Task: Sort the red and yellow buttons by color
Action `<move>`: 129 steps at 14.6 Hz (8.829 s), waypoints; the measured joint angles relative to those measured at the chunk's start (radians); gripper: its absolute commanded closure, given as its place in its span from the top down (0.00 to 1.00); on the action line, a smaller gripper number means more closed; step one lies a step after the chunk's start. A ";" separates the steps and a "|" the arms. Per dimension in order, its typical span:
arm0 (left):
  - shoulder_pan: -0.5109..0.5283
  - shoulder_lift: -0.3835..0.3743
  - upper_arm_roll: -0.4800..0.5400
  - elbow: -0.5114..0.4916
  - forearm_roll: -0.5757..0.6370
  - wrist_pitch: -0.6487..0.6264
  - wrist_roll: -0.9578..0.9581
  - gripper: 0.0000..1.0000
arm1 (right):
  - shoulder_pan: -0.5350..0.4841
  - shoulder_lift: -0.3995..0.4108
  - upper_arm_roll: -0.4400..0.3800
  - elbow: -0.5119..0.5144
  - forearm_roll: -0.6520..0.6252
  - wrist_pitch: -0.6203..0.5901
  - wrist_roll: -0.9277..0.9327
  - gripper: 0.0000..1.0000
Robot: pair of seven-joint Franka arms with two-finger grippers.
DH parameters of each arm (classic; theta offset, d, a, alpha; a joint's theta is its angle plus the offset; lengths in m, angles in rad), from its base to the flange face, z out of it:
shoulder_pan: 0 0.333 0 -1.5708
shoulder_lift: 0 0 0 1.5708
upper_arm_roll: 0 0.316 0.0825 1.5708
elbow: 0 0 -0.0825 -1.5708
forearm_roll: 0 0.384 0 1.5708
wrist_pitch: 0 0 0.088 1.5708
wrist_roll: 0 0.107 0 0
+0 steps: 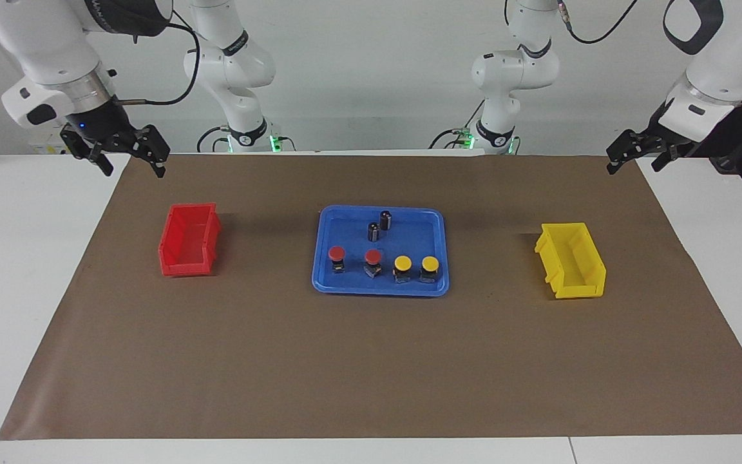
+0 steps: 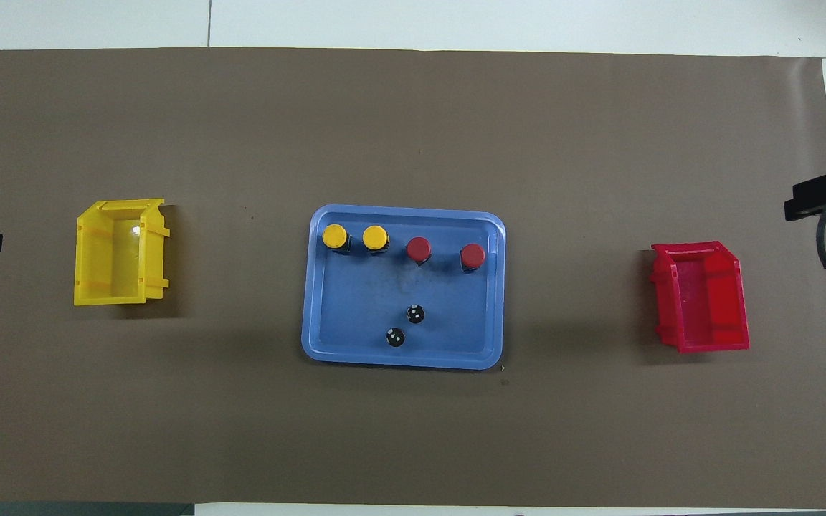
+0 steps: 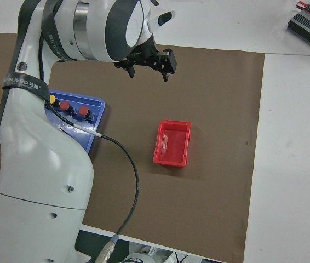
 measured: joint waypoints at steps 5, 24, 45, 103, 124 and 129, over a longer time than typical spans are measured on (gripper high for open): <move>0.000 0.000 0.000 0.000 0.000 0.000 0.000 1.00 | 0.200 0.193 0.005 0.180 0.001 0.037 0.223 1.00; 0.000 0.000 0.000 0.000 0.000 -0.001 0.000 1.00 | 0.475 0.216 0.008 -0.485 0.000 0.810 0.529 0.93; -0.125 0.000 -0.037 -0.013 -0.058 0.108 -0.264 1.00 | 0.469 0.185 -0.002 -0.392 0.000 0.669 0.526 0.25; -0.019 -0.003 -0.023 -0.587 0.012 0.648 -0.273 0.02 | 0.532 0.289 0.014 -0.096 -0.008 0.469 0.630 0.99; -0.017 0.009 -0.019 -0.476 0.012 0.547 -0.226 1.00 | 0.598 0.397 0.006 -0.209 -0.036 0.654 0.720 0.69; -0.018 -0.035 -0.020 -0.153 0.012 0.104 -0.133 1.00 | 0.598 0.391 0.007 -0.209 -0.036 0.654 0.720 0.16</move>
